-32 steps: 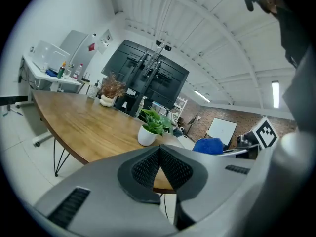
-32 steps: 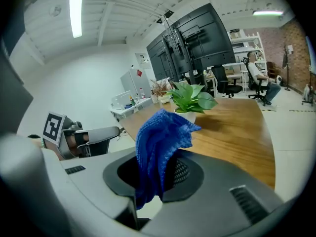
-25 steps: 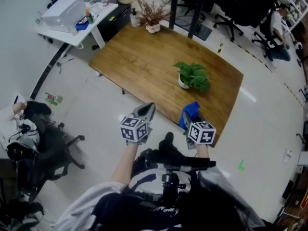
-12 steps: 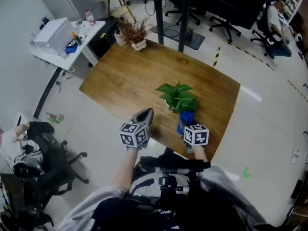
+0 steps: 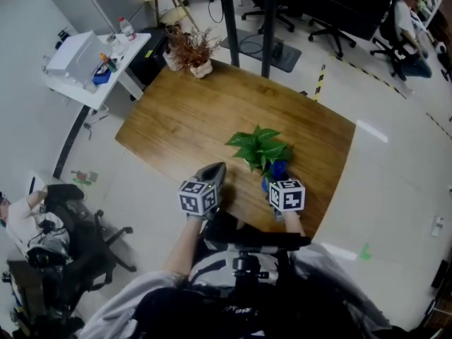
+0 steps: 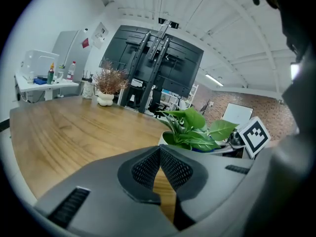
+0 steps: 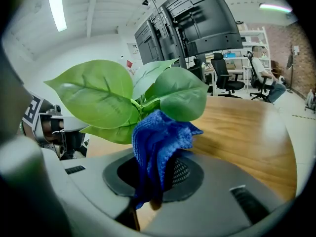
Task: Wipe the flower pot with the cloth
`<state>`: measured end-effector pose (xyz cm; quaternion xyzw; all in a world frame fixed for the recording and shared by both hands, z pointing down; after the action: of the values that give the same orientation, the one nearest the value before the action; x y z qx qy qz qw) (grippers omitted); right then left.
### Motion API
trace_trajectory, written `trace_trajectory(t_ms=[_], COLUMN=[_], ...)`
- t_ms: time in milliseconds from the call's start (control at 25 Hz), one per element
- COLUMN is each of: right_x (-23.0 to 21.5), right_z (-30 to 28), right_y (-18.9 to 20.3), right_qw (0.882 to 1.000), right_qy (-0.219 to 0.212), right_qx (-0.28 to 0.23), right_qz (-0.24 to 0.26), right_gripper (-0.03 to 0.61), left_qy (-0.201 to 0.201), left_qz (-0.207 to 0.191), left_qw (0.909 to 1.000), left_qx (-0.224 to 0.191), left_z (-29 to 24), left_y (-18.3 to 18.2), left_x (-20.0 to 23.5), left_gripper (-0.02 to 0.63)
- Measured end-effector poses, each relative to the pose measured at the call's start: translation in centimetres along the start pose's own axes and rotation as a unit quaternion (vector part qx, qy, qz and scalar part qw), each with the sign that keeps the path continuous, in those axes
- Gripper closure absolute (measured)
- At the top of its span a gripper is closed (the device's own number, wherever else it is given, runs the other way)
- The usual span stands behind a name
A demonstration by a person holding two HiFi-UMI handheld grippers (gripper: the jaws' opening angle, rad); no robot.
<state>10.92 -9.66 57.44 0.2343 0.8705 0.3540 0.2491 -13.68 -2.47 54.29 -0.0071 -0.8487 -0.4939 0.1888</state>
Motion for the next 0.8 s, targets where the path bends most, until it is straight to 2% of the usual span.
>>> trace_trajectory(t_ms=[240,400,600,800], right_x=[-0.4,-0.4,-0.4,-0.3], right_z=[-0.8,-1.5,-2.5,-2.4], right_y=[-0.9,-1.3,-1.2,-1.1], right_qw=[1.0,0.999,0.997,0.997], right_qy=[0.018,0.032,0.036,0.041], right_qx=[0.0,0.012,0.027,0.032], right_qz=[0.022,0.042,0.063,0.065], right_gripper=[0.499,0.499,0.499,0.499], left_qy=[0.031,0.067,0.071,0.096], left_qz=[-0.032,-0.057,-0.052,-0.075], left_qw=[0.9987,0.9957,0.9947,0.9886], left_qx=[0.024,0.03,0.052,0.089], left_z=[-3.7,-7.5,-11.2,-13.2], left_y=[-1.3,-2.6,-3.5,-3.0], left_x=[1.5,1.8,2.9,2.5], left_gripper=[0.612,0.613,0.613,0.614])
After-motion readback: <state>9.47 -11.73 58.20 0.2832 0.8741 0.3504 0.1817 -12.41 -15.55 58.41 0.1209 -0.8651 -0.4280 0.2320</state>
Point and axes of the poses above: the fingertips, and each gripper's own axes: z backward along the fingers, x to its left, y out of its underside, the point moved 10 cm from there along z, backward along the fingers, and after that the axes turned 2 degrees about -y, right-handed, at the moved point
